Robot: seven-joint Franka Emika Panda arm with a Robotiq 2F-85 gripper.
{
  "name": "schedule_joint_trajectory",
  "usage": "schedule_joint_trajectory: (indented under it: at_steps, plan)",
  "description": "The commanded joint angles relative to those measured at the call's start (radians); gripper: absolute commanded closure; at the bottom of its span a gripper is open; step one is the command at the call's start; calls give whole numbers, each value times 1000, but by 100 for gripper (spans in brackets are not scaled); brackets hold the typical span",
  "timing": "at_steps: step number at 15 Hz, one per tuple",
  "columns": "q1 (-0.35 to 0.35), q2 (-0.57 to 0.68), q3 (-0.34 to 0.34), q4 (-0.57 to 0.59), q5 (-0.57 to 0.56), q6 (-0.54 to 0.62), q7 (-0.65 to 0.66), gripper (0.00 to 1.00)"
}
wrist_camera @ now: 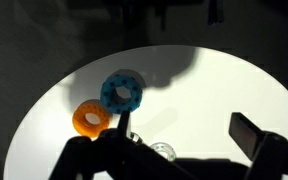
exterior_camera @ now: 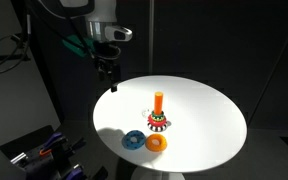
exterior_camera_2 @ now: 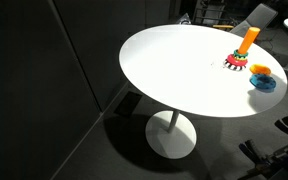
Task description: Put the blue ring around the orange rod
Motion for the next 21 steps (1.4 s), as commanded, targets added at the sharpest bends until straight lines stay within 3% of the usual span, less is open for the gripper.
schedule_joint_trajectory:
  at_steps: [1, 6, 12, 21]
  plan:
    - [-5, 0, 5, 1, 2, -2, -2, 0]
    - [-34, 62, 35, 28, -58, 22, 128, 0]
    - [-46, 188, 34, 64, -52, 176, 216, 0]
    - [-38, 411, 19, 148, -40, 308, 123, 0]
